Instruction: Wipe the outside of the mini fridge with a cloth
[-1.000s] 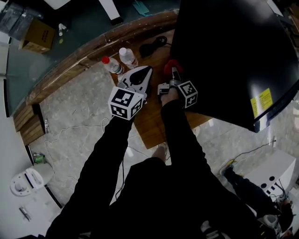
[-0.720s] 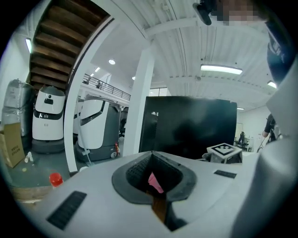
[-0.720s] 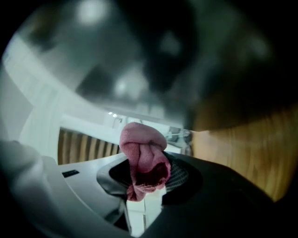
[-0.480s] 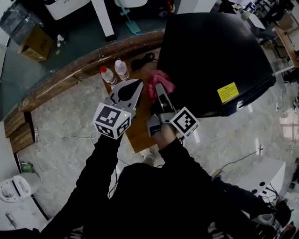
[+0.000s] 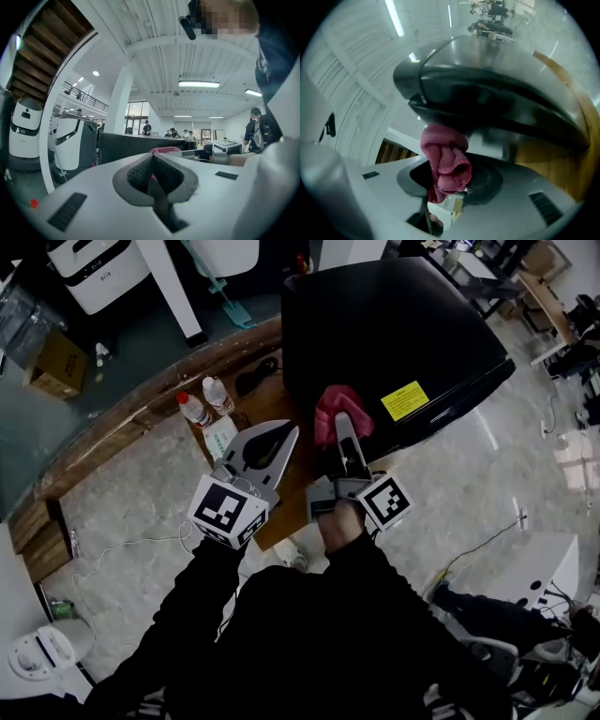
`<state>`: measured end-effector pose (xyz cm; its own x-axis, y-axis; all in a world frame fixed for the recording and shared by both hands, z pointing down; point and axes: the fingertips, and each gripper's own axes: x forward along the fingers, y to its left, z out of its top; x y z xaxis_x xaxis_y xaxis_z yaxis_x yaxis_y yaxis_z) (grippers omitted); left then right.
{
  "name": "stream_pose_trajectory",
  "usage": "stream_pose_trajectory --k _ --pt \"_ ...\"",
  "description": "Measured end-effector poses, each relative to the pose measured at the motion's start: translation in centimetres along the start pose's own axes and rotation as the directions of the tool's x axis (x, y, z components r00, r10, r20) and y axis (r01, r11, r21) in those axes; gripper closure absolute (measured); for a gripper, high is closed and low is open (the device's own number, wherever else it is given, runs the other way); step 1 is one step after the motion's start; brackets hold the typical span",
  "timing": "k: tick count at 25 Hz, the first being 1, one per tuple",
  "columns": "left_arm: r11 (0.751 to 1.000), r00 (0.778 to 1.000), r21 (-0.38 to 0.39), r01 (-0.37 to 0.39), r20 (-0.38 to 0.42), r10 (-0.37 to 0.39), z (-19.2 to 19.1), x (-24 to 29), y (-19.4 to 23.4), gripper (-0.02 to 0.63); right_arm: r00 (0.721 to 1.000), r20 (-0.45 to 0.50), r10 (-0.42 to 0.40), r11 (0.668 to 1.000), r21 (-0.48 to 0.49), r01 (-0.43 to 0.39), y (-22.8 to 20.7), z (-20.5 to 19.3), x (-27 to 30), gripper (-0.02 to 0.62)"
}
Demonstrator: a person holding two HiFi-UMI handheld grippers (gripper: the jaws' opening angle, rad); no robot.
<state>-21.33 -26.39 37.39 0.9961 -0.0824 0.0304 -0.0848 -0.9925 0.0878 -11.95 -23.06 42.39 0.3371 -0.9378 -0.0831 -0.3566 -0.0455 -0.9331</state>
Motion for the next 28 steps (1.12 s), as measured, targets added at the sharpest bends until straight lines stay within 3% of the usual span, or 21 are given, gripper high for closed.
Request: stream_pose_trajectory --k 10,17,22,28 --pt "0.999 0.997 -0.004 0.046 -0.064 -0.046 -2.8 3.7 -0.1 0.600 0.998 0.068 -0.016 0.991 0.132 0.007 -3.0 1.6 0.7 0.443" --pt "0.998 0.995 -0.025 0.059 -0.077 -0.061 -7.1 5.1 1.1 0.600 0.994 0.042 -0.096 0.990 0.106 0.092 -8.1 -0.1 0.7 0.443" --pt "0.996 0.989 0.000 0.090 -0.120 -0.090 -12.3 5.8 1.4 0.600 0.991 0.011 -0.135 0.984 0.117 0.133 -12.2 -1.7 1.3 0.442" --pt "0.995 0.981 -0.050 0.086 -0.168 -0.093 -18.8 6.2 1.8 0.600 0.982 -0.016 -0.190 0.967 0.171 0.190 -18.2 -4.2 1.5 0.440"
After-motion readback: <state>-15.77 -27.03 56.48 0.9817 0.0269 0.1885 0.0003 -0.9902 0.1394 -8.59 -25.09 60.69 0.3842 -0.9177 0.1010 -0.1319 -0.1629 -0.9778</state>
